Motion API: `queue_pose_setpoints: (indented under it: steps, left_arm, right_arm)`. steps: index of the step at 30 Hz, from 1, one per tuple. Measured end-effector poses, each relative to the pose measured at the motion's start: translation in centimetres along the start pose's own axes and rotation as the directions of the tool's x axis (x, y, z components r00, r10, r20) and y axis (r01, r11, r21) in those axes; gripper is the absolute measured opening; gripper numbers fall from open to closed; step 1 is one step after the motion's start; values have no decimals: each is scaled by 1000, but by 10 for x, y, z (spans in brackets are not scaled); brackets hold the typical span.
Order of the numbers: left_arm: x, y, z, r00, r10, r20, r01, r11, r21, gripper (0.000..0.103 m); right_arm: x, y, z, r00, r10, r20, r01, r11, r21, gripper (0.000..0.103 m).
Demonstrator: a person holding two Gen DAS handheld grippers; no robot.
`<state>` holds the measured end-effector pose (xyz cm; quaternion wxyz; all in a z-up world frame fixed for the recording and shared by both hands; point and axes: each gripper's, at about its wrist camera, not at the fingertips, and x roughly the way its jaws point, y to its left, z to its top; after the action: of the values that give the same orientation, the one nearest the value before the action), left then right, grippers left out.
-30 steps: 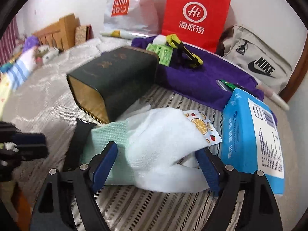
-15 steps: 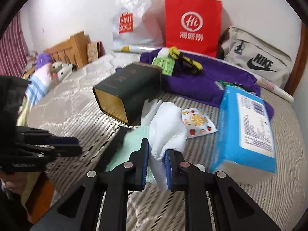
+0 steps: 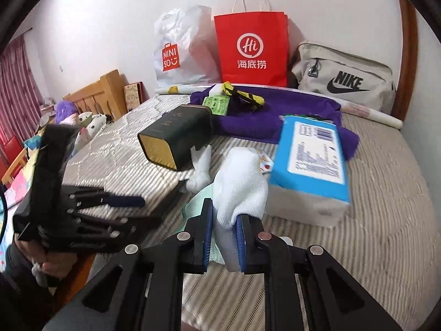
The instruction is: Organize soft objects
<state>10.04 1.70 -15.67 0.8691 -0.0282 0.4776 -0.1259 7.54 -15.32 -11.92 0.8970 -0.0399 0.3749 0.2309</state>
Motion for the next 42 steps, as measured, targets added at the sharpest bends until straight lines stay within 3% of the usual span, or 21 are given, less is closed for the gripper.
queue_pose_setpoints:
  steps: [4, 5, 11, 15, 17, 19, 21, 32, 37, 42]
  left_arm:
    - [7, -16, 2, 990, 143, 12, -144, 985, 90, 37]
    - [6, -16, 1, 989, 149, 12, -150, 984, 96, 36]
    - [-4, -11, -8, 993, 113, -11, -112, 990, 89, 27]
    - [-6, -9, -9, 999, 42, -22, -41, 998, 36, 42]
    - [-2, -13, -7, 997, 69, -18, -68, 997, 41, 40]
    - [3, -21, -4, 991, 134, -3, -134, 988, 82, 31]
    - [4, -17, -1, 991, 130, -7, -129, 990, 65, 18]
    - [-11, 15, -4, 996, 92, -18, -93, 995, -29, 17]
    - [-16, 20, 1, 997, 80, 3, -80, 996, -42, 17]
    - [-8, 29, 0, 999, 39, -27, -40, 997, -68, 17]
  right_arm:
    - [-11, -13, -15, 1000, -3, -5, 3, 1000, 16, 16]
    - [-12, -18, -19, 1000, -10, -8, 10, 1000, 25, 16]
    - [-16, -42, -34, 999, -38, -19, 40, 996, 79, 16]
    - [-14, -50, -36, 1000, -26, -14, 28, 994, 105, 16]
    - [-11, -52, -35, 1000, -15, -12, 16, 993, 116, 16]
    - [-10, -52, -36, 1000, -12, -8, 13, 993, 117, 16]
    - [-10, -54, -36, 1000, -13, -7, 14, 993, 119, 16]
    - [-38, -70, -14, 997, -39, 65, 31, 992, 124, 16]
    - [-37, -67, 1, 996, -42, 78, 33, 994, 105, 16]
    - [-31, -61, 9, 997, -31, 71, 25, 996, 85, 16]
